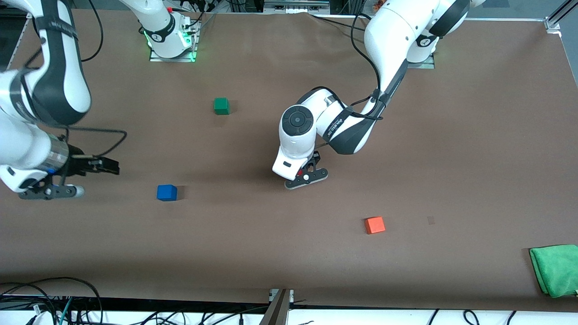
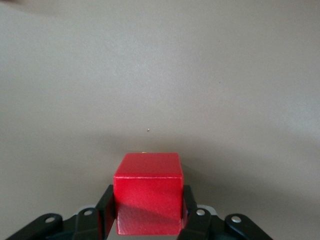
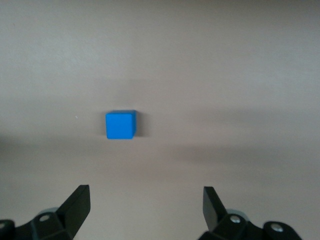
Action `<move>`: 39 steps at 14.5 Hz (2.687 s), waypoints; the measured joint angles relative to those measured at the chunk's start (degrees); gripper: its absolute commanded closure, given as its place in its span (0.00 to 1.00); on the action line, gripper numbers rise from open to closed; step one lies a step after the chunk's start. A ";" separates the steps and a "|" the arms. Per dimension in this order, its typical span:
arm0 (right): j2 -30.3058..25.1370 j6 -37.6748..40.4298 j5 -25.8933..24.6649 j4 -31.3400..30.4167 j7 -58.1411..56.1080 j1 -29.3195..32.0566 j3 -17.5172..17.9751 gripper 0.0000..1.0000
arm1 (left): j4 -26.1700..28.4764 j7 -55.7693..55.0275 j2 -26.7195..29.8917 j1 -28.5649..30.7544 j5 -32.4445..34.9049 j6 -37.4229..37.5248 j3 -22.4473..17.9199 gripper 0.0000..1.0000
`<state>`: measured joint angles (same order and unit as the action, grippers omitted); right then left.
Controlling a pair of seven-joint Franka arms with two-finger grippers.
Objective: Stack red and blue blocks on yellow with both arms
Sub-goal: 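Lower the red cube while the right gripper grasps the blue cube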
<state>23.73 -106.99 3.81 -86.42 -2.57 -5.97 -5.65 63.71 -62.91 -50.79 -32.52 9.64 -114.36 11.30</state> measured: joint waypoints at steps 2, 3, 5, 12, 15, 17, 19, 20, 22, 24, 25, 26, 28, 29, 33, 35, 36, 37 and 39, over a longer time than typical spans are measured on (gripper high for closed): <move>1.92 -1.82 0.62 -0.02 1.14 -0.09 0.11 0.00 | 0.00 -0.45 -0.29 0.00 0.00 0.06 -0.13 1.00; 2.78 -2.31 0.66 -0.03 1.88 -0.15 0.16 0.00 | 0.00 -1.07 -0.50 0.00 0.00 0.06 -0.14 1.00; 4.16 -3.36 0.86 -0.29 3.40 -0.54 0.32 0.00 | 0.01 -1.47 -0.79 0.00 0.00 0.06 -0.15 1.00; 6.85 -19.91 0.94 -9.34 8.15 -3.62 0.43 0.00 | -0.25 -1.52 -0.48 -0.13 0.00 1.60 0.02 1.00; 9.26 -23.82 0.94 -9.77 8.27 -4.15 0.43 0.01 | -0.29 -1.52 0.19 -0.13 0.00 3.39 0.03 1.00; 10.53 -26.24 0.94 -10.35 8.37 -4.43 0.43 0.01 | -0.40 -1.62 0.88 -0.13 0.00 4.80 0.11 1.00; 11.18 -29.70 0.94 -12.02 8.40 -4.76 0.46 0.02 | -0.41 -1.84 1.54 -0.26 0.00 5.52 0.20 1.00; 11.41 -31.32 0.94 -12.96 8.40 -5.03 0.51 0.03 | -0.42 -1.90 1.67 -0.40 0.00 5.53 0.20 1.00; 11.87 -33.25 0.94 -14.15 8.51 -5.59 0.55 0.05 | -0.41 -1.93 1.67 -0.64 0.00 5.62 0.20 1.00; 12.26 -34.06 0.94 -14.44 8.56 -6.00 0.58 0.05 | -0.39 -1.97 1.66 -0.70 0.00 5.83 0.19 1.00; 12.37 -34.32 0.94 -14.53 8.60 -6.16 0.59 0.08 | -0.29 -2.04 1.61 -0.85 0.00 6.07 0.19 1.00; 12.47 -34.74 0.94 -14.68 8.61 -6.26 0.59 0.11 | -0.13 -2.23 1.41 -1.31 0.00 6.19 0.17 1.00; 12.69 -35.89 0.94 -15.27 8.61 -6.29 0.59 0.26 | 0.14 -3.00 1.02 -2.43 0.00 6.20 0.09 1.00; 12.79 -36.25 0.94 -15.57 8.62 -6.29 0.59 0.37 | 0.16 -3.22 0.96 -2.77 0.00 6.20 0.08 1.00; 12.82 -36.43 0.94 -15.88 8.62 -6.29 0.59 0.94 | 0.02 -3.34 1.01 -2.70 0.00 6.20 -0.11 1.00; 12.74 -36.32 0.94 -15.82 8.60 -6.29 0.59 1.00 | 0.07 -3.33 0.97 -2.65 0.00 6.20 -0.30 1.00; 12.55 -35.67 0.94 -15.57 8.58 -6.29 0.59 1.00 | 0.13 -3.33 0.93 -2.62 0.00 6.20 -0.43 1.00; 12.11 -33.86 0.94 -14.93 8.56 -6.29 0.57 1.00 | 0.18 -3.32 0.83 -2.59 0.00 6.20 -0.53 1.00; 9.81 -27.12 0.94 -12.54 8.49 -6.28 0.35 1.00 | 0.29 -3.33 0.30 -2.59 0.00 6.16 -0.64 1.00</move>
<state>33.53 -134.12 4.75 -98.95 5.92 -12.25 -5.30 64.01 -66.24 -50.49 -35.11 9.64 -108.20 10.65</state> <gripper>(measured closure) 0.445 0.445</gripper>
